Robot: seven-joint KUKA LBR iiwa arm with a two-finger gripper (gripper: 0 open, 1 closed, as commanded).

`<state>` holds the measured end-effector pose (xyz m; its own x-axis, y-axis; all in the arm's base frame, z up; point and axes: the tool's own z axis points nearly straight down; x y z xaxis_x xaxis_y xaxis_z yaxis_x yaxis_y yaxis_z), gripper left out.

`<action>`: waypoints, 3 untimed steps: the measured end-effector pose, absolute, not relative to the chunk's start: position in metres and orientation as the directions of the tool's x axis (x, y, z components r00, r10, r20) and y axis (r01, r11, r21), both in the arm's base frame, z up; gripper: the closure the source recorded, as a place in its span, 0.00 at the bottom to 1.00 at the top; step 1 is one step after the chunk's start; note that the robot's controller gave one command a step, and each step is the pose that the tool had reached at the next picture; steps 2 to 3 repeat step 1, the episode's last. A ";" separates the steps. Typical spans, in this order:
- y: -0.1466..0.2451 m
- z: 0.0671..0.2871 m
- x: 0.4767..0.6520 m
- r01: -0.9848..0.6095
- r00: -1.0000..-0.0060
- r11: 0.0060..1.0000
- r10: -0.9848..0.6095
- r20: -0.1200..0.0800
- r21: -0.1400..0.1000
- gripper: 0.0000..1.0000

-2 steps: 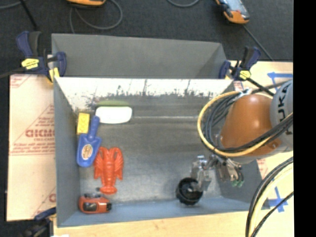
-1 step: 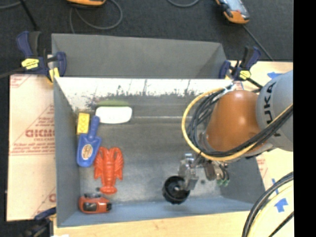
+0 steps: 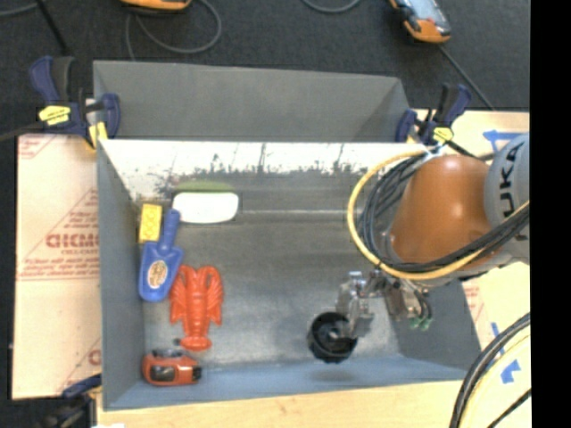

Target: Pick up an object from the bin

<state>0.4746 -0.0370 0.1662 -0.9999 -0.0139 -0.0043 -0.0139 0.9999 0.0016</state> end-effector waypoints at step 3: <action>-0.033 0.200 0.478 0.024 -1.000 1.000 0.024 -0.001 -0.003 1.00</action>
Offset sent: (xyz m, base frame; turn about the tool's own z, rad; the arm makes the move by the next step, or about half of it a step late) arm 0.0330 0.0097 0.0891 0.0387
